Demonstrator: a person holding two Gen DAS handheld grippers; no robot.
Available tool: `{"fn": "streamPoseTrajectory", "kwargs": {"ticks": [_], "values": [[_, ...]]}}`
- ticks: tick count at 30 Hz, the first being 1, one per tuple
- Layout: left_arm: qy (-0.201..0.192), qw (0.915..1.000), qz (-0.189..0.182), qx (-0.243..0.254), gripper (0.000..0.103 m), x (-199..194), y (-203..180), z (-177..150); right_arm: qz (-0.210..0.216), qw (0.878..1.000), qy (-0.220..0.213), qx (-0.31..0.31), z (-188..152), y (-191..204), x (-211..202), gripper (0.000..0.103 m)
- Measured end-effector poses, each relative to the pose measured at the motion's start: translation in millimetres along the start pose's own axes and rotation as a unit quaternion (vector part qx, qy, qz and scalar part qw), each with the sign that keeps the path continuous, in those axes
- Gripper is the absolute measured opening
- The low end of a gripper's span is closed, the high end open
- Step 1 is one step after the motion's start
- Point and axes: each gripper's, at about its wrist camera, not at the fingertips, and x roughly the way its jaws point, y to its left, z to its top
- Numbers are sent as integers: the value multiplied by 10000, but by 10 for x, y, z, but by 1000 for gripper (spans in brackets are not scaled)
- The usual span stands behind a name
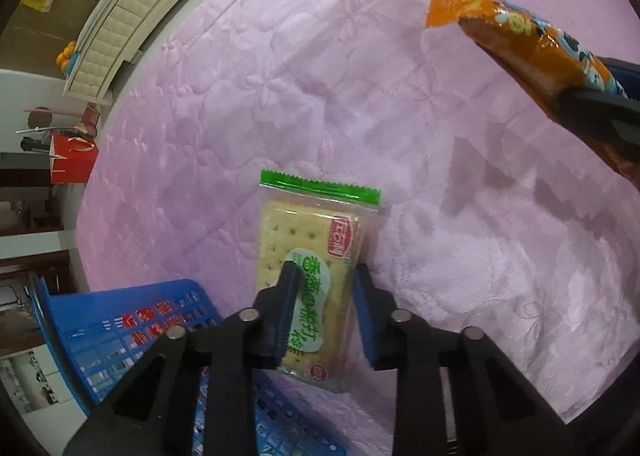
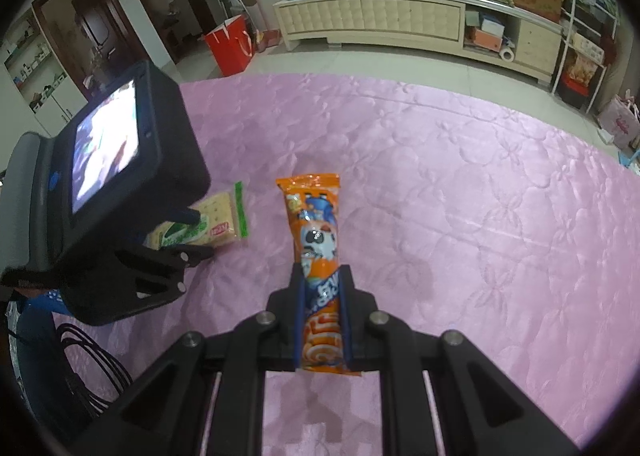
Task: Organize snacks
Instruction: 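Grasp the orange stick snack with the right tool while the left tool grasps the green-strip cracker pack, then carry the cracker pack and orange stick over the basket and open both tools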
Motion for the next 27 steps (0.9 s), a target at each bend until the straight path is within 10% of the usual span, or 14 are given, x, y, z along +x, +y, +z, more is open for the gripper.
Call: {"fn": "streamPoseTrajectory", "kwargs": {"ticks": [5,27], "values": [[-168,9989,-160,-402,7,-103,86,-55,-47,10000,-28,12,-12,-14,-27,18],[-1594,9800,-290,-1153,1,-1062,49,-741,-42,9989,-391,-251,12,319,-369,18]]}}
